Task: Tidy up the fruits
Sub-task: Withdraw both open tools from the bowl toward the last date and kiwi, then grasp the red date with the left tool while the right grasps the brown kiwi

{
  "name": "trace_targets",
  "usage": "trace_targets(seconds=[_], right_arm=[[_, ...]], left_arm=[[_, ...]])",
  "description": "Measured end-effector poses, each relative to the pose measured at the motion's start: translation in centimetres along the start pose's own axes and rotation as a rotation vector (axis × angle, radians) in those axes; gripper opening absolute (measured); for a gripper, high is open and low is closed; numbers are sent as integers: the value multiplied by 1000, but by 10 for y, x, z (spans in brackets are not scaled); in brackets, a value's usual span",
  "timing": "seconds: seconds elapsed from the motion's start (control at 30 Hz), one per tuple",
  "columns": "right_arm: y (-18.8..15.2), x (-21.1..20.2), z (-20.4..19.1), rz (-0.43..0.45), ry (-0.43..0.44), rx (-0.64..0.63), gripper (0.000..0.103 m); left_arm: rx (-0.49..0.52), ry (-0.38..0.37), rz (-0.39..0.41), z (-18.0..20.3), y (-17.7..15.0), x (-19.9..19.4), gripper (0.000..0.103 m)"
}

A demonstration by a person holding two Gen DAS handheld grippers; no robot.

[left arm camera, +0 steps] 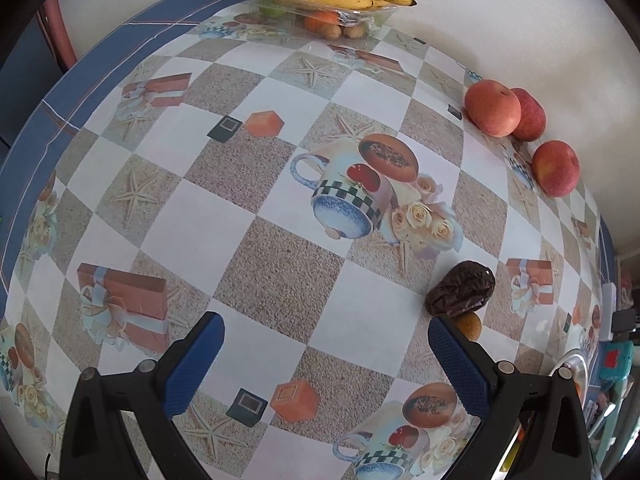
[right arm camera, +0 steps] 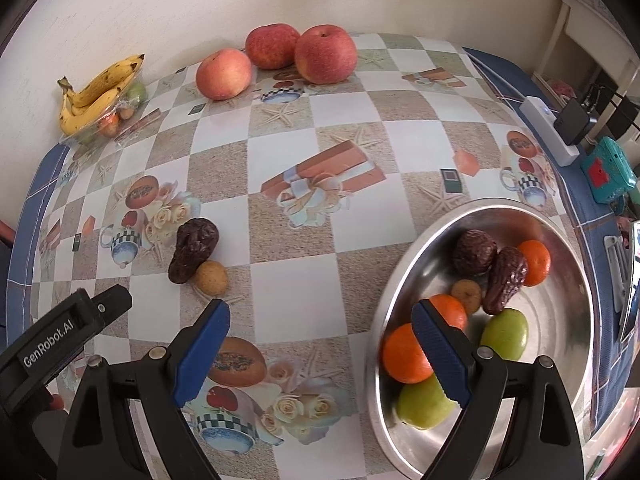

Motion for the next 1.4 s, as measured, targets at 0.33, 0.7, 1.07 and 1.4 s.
trace_targets(seconds=[0.33, 0.7, 1.07, 1.4], right_arm=[[2, 17, -18, -30, 38, -27, 93], [0, 39, -32, -60, 50, -60, 93], [5, 49, -52, -30, 77, -84, 92], [5, 45, -73, -25, 164, -116, 47]], left_arm=[[89, -31, -11, 19, 13, 13, 103], [119, -86, -35, 31, 19, 27, 103], [56, -118, -40, 19, 27, 32, 103], [70, -172, -42, 32, 27, 33, 103]])
Point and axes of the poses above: each gripper's, at about its wrist camera, not at the fingertips, and x roughly the way its jaws point, z to its right, y to its top, the point moved 8 cm from there along x, roughly the way its jaws point, and after that the axes turned 2 degrees about x, right-handed, at the moved point
